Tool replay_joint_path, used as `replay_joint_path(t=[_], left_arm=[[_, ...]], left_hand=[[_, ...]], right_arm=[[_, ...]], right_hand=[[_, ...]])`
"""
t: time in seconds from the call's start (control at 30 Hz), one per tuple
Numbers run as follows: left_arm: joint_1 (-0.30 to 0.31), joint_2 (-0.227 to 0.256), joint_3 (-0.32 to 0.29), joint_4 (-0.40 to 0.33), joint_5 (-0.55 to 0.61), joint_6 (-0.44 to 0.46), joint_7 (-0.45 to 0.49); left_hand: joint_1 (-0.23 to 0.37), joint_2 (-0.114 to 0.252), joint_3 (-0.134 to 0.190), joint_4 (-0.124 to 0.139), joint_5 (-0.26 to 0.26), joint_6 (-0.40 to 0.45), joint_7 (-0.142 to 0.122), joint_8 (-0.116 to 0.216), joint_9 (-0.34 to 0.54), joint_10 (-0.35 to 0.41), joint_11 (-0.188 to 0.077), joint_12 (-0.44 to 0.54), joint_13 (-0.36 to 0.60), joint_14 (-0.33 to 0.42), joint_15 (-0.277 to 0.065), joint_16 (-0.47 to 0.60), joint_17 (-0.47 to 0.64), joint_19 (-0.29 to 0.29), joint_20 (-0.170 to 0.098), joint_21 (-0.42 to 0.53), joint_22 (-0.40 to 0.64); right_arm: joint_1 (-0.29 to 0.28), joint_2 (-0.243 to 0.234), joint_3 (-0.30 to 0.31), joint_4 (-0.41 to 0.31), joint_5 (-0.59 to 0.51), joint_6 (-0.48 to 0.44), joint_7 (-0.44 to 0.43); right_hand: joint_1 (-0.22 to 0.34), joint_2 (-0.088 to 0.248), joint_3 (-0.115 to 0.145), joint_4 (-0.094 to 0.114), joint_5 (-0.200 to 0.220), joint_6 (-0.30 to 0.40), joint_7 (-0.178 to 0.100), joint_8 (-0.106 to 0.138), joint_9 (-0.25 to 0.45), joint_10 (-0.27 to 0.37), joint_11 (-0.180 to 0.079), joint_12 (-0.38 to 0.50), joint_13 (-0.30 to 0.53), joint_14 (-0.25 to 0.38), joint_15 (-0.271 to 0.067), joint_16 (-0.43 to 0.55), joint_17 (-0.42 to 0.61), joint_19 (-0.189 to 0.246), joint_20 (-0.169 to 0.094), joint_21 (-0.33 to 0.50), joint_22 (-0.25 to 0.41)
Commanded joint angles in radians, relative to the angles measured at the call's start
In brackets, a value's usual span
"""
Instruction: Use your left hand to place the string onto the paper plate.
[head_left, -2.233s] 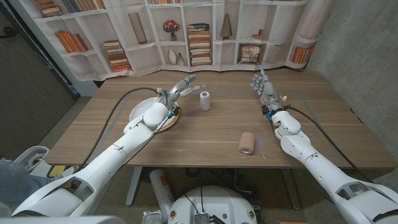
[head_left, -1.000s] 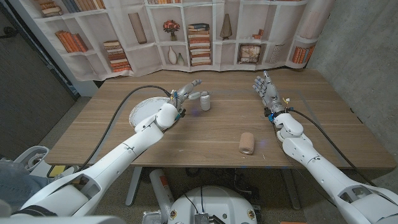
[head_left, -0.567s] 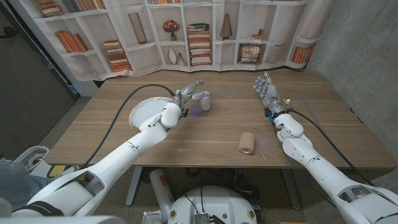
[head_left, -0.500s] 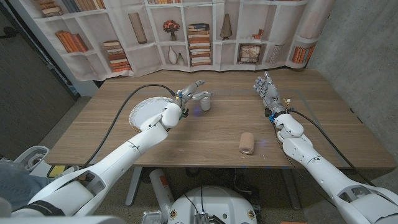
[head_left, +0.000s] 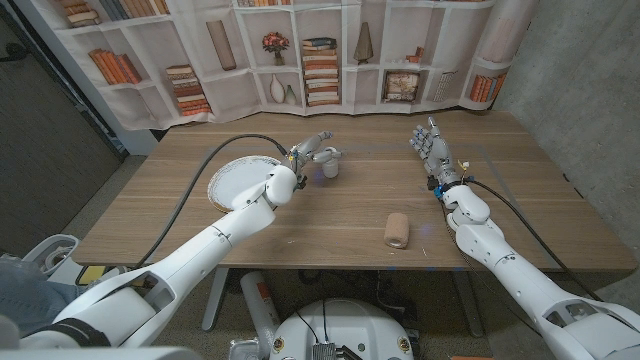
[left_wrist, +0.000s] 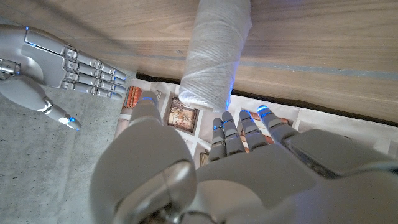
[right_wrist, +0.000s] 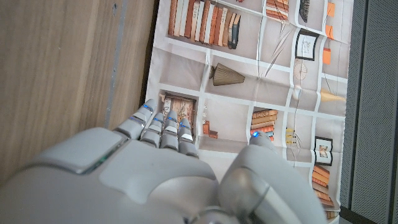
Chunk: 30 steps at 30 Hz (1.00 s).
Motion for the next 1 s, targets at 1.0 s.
replay_joint_path(t=[1.0], left_arm=[[0.009,-0.052,0.012,0.023,0.041,0.036,0.094]], left_hand=[[0.413,0.132,0.162,-0.032,-0.11,0.249,-0.042,0.061,0.008,0.24,-0.083,0.024,0.011,0.233,-0.067,0.039,0.018,0.278,0.007,0.116,0.016]], right_arm=[[0.006,0.004,0.004,0.017,0.006,0.004,0.013]], right_hand=[[0.007,0.007,-0.001,-0.005,0.008,0.01,-0.003,0.008,0.005,0.01,-0.004,0.009,0.003,0.019,0.0,0.006,0.005,0.013,0.002,-0.002,0.005]])
